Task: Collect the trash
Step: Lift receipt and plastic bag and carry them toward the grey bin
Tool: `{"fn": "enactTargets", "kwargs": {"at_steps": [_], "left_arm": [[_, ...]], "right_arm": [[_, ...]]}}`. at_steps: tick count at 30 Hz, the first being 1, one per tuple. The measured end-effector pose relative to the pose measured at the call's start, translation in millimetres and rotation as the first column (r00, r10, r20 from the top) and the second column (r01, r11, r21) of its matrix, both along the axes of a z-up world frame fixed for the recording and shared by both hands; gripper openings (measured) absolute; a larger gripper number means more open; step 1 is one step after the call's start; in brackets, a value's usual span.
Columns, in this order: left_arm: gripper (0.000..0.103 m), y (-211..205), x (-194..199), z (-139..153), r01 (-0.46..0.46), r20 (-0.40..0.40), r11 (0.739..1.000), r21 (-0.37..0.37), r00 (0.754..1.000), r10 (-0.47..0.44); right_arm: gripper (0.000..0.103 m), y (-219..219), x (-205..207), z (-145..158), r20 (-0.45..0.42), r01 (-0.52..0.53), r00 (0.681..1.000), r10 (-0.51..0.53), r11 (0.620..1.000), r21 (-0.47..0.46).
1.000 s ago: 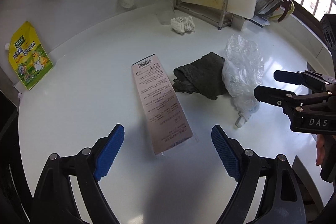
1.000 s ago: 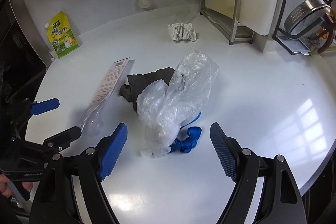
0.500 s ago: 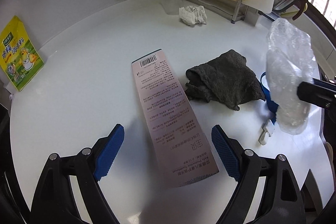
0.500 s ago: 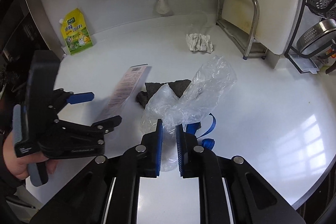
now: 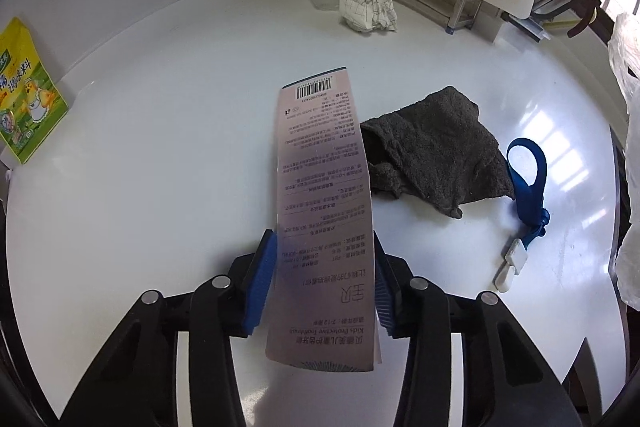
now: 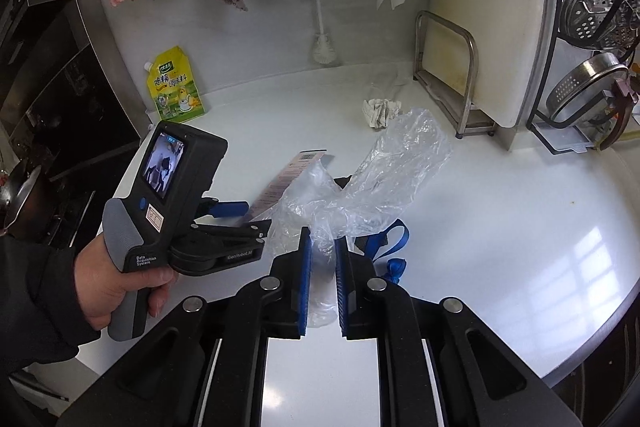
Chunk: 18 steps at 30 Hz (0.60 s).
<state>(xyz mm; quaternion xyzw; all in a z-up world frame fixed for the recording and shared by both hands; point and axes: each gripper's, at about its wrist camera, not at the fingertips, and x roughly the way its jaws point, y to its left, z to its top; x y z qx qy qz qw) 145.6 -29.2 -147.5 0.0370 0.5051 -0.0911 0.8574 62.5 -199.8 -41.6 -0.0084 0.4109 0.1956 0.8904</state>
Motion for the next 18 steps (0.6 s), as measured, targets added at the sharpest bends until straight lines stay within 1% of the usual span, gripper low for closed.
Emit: {"fn": "enactTargets", "kwargs": {"at_steps": [4, 9, 14, 18], "left_arm": [[0.040, 3, -8, 9, 0.008, 0.036, 1.000, 0.006, 0.999, -0.008], [0.040, 12, -22, 25, -0.012, 0.070, 1.000, 0.011, 0.998, 0.012], [0.040, 13, -44, 40, 0.019, 0.093, 1.000, 0.006, 0.995, -0.020], [0.040, 15, -64, 51, 0.032, 0.103, 0.999, -0.013, 0.994, -0.031]], "right_arm": [[0.011, -4, -7, -1, -0.006, 0.003, 1.000, -0.003, 1.000, 0.006], [0.011, -5, -16, -4, -0.016, 0.003, 1.000, -0.003, 1.000, 0.017], [0.011, -4, -31, -5, -0.027, -0.007, 1.000, 0.008, 1.000, 0.019], [0.011, -5, -45, -8, -0.040, -0.005, 0.999, 0.005, 1.000, 0.018]]}}
